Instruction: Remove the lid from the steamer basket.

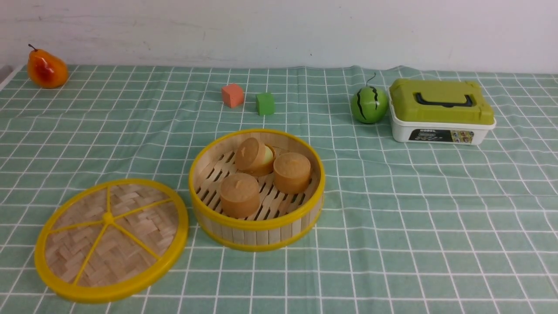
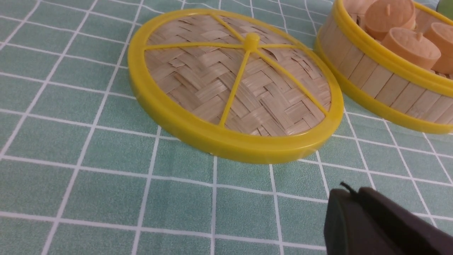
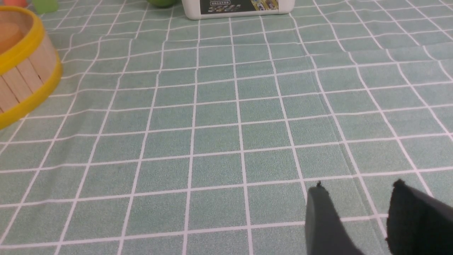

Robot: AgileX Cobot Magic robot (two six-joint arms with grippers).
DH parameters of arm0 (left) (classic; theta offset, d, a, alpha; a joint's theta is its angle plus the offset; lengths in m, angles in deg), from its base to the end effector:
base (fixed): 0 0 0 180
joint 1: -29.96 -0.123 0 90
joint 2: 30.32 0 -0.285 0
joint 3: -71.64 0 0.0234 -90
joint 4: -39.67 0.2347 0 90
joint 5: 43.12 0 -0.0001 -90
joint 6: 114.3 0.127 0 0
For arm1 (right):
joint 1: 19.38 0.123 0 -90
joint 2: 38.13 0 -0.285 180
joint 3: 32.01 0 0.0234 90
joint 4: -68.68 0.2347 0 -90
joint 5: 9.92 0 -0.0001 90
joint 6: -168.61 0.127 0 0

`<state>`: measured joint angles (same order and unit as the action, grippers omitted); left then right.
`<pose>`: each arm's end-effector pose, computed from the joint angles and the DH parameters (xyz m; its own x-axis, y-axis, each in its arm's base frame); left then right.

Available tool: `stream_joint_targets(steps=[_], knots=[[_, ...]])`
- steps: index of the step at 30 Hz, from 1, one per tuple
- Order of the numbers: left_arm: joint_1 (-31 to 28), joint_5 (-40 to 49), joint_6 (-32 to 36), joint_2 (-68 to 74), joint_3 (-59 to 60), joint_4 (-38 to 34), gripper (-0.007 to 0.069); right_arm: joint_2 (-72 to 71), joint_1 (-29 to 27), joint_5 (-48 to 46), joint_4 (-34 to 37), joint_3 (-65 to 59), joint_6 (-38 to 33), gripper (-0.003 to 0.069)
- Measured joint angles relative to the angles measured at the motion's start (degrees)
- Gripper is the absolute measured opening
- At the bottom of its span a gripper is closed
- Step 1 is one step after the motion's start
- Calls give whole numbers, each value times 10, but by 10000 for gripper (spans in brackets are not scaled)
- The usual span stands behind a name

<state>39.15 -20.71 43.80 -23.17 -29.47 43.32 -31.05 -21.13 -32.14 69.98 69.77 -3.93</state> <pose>0.0698 -0.0082 0.1578 -0.3391 -0.2669 -0.9021 0.0308 0.9553 -0.2942 0.0702 -0.0011 0.1624 -0.2940 0.1597 -0.9424 0.0674 0.9870 0.1462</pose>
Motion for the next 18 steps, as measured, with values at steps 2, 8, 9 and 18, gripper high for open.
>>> stream_joint_targets(steps=[2,8,9,18], knots=[[0,0,0,0,0,0,23,0,0,0,0,0,0,241],[0,0,0,0,0,0,29,0,0,0,0,0,0,241],[0,0,0,0,0,0,29,0,0,0,0,0,0,241],[0,0,0,0,0,0,40,0,0,0,0,0,0,241]])
